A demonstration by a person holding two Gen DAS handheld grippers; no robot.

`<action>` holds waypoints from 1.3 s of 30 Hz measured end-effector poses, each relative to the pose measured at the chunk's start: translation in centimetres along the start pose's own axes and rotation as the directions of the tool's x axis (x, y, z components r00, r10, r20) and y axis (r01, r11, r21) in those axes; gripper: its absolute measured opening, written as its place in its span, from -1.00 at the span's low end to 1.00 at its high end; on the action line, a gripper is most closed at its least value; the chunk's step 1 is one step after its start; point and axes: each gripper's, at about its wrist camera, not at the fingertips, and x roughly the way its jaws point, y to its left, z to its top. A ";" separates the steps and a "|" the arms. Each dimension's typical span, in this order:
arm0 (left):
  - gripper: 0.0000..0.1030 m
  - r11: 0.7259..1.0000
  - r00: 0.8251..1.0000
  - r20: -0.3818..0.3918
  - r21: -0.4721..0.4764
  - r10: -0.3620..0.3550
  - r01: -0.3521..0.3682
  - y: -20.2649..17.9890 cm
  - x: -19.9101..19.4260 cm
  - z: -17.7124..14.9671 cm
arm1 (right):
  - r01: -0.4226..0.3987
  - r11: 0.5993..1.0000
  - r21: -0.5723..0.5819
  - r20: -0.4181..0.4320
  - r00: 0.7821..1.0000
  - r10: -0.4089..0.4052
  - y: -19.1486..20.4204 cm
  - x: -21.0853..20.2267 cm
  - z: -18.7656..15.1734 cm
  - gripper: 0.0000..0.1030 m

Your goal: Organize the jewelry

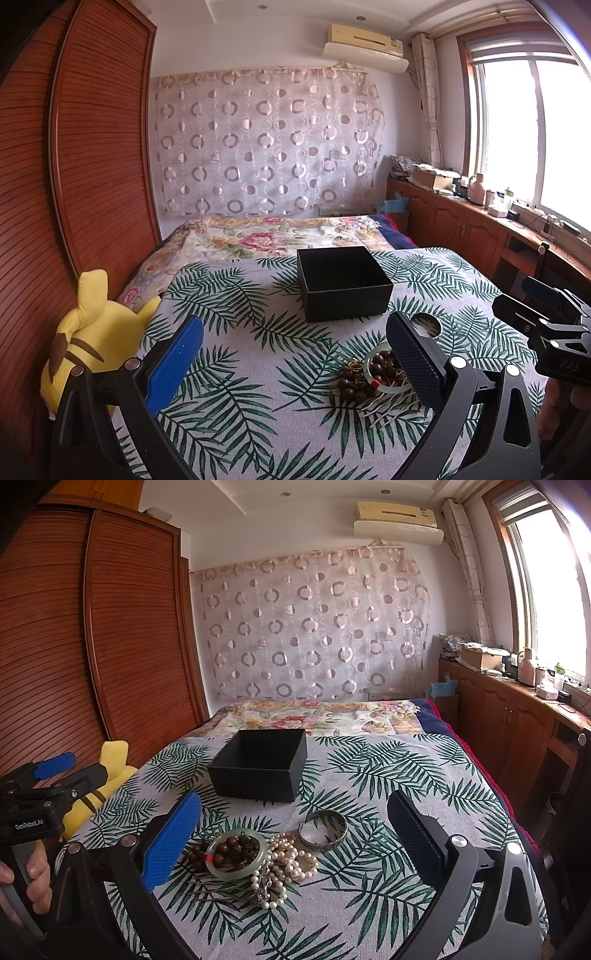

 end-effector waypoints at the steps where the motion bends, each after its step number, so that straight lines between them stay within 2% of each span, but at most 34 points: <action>1: 0.86 1.000 1.000 0.000 0.000 -0.001 0.001 -0.1 -0.1 0.1 | 0.000 1.000 0.000 0.000 1.000 0.000 0.0 0.0 0.0 0.97; 13: 0.86 1.000 0.999 -0.033 0.003 -0.018 0.018 0.1 0.9 -0.4 | -0.021 1.000 -0.012 -0.032 0.999 0.020 0.3 0.4 -0.5 0.97; 18: 0.86 0.997 0.994 -0.080 0.016 -0.069 0.071 -0.5 2.3 -1.4 | -0.033 0.999 -0.018 -0.050 0.998 0.032 -0.1 0.6 -0.9 0.96; 20: 0.86 0.995 0.990 -0.103 0.024 -0.092 0.095 -0.8 2.9 -1.7 | -0.049 0.999 -0.017 -0.056 0.997 0.048 -0.4 0.9 -1.0 0.86; 25: 0.86 0.988 0.978 -0.156 0.045 -0.139 0.148 -2.1 4.7 -2.9 | -0.055 0.998 -0.018 -0.109 0.993 0.053 -1.7 1.7 -1.6 0.52; 28: 0.86 0.983 0.969 -0.182 0.050 -0.166 0.178 -2.7 5.6 -3.4 | -0.073 0.997 -0.014 -0.139 0.988 0.071 -2.4 2.3 -2.2 0.43; 35: 0.86 0.969 0.944 -0.248 0.059 -0.219 0.240 -4.0 7.8 -4.2 | -0.093 0.995 -0.021 -0.196 0.977 0.087 -3.5 3.6 -2.9 0.41; 39: 0.86 0.959 0.921 -0.304 0.064 -0.243 0.274 -4.7 9.4 -4.5 | -0.083 0.996 -0.032 -0.209 0.975 0.074 -3.9 4.3 -3.2 0.41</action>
